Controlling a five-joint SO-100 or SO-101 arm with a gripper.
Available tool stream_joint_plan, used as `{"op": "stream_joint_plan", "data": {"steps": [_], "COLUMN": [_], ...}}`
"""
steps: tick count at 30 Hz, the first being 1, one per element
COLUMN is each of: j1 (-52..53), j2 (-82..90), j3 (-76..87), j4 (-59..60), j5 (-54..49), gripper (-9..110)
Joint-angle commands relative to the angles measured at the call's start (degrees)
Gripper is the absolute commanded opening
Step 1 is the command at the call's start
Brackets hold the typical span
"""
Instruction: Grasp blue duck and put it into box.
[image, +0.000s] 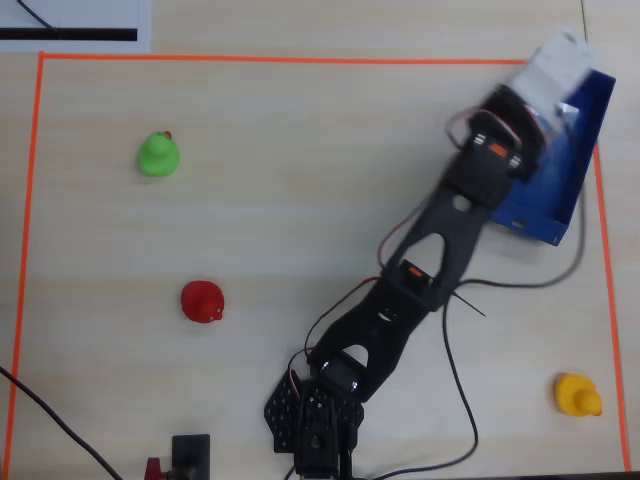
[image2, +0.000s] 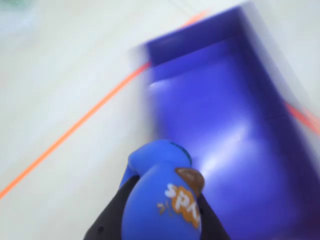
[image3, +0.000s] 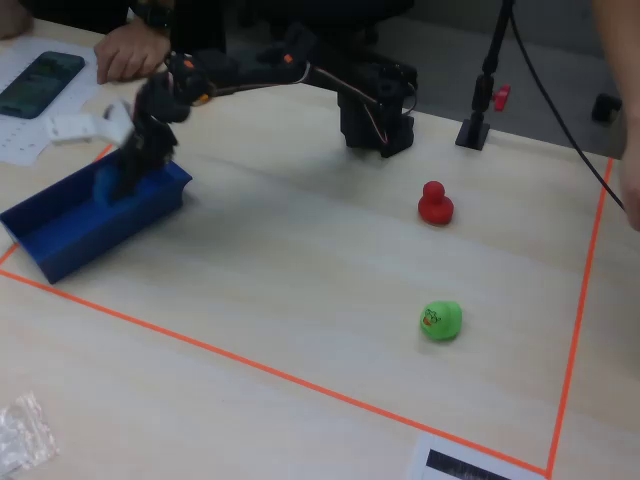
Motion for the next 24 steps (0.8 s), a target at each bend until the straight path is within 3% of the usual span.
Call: {"op": "stream_joint_plan", "data": {"steps": [1, 15, 19, 24], "j1": [6.6, 7.0, 7.6, 8.7], "j2": [-3.7, -7.5, -7.6, -6.5], "j3": [-9.5, -9.2, -9.2, -8.1], "j4": [-1.2, -1.0, -3.8, -2.8], "j5": [-2.3, -4.0, 0.6, -2.4], "gripper": [0, 1, 20, 24]}}
